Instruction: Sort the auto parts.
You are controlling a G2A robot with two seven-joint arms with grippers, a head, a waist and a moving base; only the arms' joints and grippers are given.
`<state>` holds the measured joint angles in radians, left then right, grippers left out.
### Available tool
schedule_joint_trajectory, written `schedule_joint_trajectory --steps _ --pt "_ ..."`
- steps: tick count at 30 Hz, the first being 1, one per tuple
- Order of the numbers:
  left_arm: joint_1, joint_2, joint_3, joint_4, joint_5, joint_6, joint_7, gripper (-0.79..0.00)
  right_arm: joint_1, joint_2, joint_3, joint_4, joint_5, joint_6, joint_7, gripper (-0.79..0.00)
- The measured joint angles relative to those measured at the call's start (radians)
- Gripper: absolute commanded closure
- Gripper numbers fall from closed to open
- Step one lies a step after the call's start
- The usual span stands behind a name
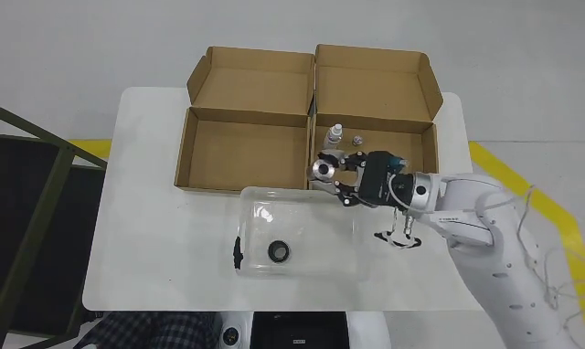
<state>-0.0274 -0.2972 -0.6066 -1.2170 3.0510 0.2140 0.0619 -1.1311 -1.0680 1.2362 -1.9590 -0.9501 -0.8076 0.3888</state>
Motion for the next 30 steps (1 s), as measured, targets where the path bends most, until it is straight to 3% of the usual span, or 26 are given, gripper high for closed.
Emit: schedule_joint_trajectory --steps 30 --pt "0.000 0.000 0.000 0.000 0.000 0.000 0.000 -0.785 0.319 -0.099 -0.400 0.347 -0.190 0.194 0.105 0.000"
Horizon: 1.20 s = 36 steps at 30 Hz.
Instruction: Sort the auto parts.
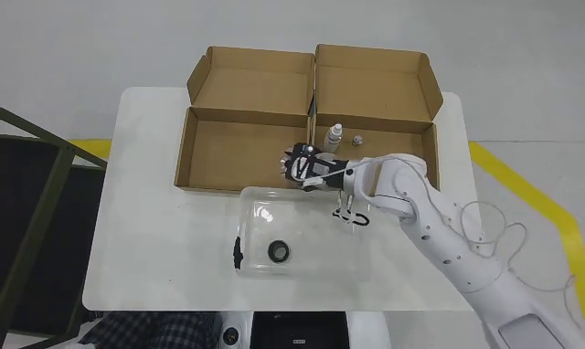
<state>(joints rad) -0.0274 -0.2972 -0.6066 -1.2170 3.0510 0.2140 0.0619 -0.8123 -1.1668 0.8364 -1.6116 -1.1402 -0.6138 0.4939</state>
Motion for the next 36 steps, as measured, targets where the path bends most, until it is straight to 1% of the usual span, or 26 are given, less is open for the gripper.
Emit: schedule_joint_trajectory --steps 13,20,23,25,31,32,36 --pt "0.000 0.000 0.000 0.000 0.000 0.000 0.000 -0.785 0.086 -0.039 -0.074 0.100 0.005 0.006 0.069 0.000" --pt "0.000 0.000 0.000 0.000 0.000 0.000 0.000 -0.785 0.114 -0.057 -0.107 0.144 0.004 0.007 0.094 -0.074" --pt "0.000 0.000 0.000 0.000 0.000 0.000 0.000 -0.785 0.124 -0.065 -0.119 0.164 0.004 0.007 0.102 -0.145" --pt "0.000 0.000 0.000 0.000 0.000 0.000 0.000 -0.785 0.131 -0.070 -0.125 0.175 0.003 0.005 0.106 -0.175" --pt "0.000 0.000 0.000 0.000 0.000 0.000 0.000 -0.785 0.144 -0.080 -0.135 0.198 -0.001 0.003 0.115 -0.222" --pt "0.000 0.000 0.000 0.000 0.000 0.000 0.000 -0.785 0.145 -0.082 -0.136 0.200 -0.002 0.002 0.116 -0.240" --pt "0.000 0.000 0.000 0.000 0.000 0.000 0.000 -0.785 0.149 -0.086 -0.137 0.204 -0.005 -0.003 0.120 -0.256"
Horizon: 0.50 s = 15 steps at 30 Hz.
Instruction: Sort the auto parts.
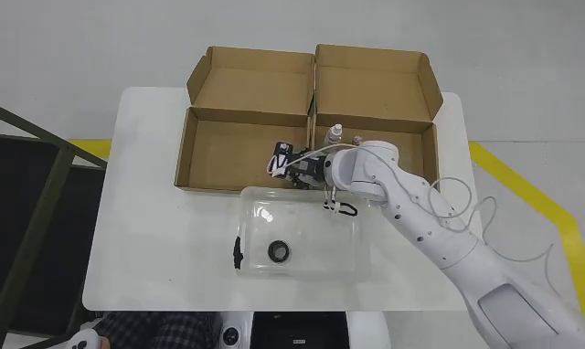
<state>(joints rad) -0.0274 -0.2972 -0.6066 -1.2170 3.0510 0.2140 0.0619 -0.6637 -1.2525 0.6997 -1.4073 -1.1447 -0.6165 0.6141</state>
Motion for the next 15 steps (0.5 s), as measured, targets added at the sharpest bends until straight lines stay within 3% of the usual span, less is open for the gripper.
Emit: schedule_joint_trajectory --steps 15 --pt "0.000 0.000 0.000 0.000 0.000 0.000 0.000 -0.785 -0.008 -0.005 0.020 -0.023 -0.006 -0.021 0.005 -0.274"
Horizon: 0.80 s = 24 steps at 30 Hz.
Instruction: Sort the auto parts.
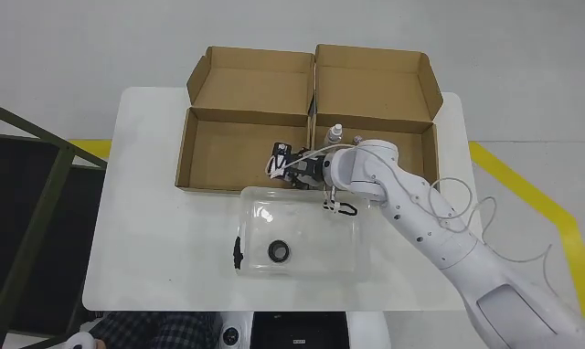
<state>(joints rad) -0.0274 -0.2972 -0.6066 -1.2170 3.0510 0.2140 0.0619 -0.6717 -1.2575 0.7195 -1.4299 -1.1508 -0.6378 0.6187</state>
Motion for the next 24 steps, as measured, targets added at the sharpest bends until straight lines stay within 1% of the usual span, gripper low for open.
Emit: schedule_joint_trajectory --steps 5,9,19,24 --pt "0.000 0.000 0.000 0.000 0.000 0.000 0.000 -0.785 -0.017 0.009 0.037 -0.056 0.001 -0.009 -0.007 -0.280" --pt "0.000 0.000 0.000 0.000 0.000 0.000 0.000 -0.785 -0.049 0.023 0.077 -0.133 0.005 -0.030 -0.003 -0.286" --pt "0.000 0.000 0.000 0.000 0.000 0.000 0.000 -0.785 -0.213 0.069 0.163 -0.378 -0.004 -0.121 0.036 -0.305" --pt "0.000 0.000 0.000 0.000 0.000 0.000 0.000 -0.785 -0.295 0.091 0.199 -0.460 -0.015 -0.163 0.052 -0.311"
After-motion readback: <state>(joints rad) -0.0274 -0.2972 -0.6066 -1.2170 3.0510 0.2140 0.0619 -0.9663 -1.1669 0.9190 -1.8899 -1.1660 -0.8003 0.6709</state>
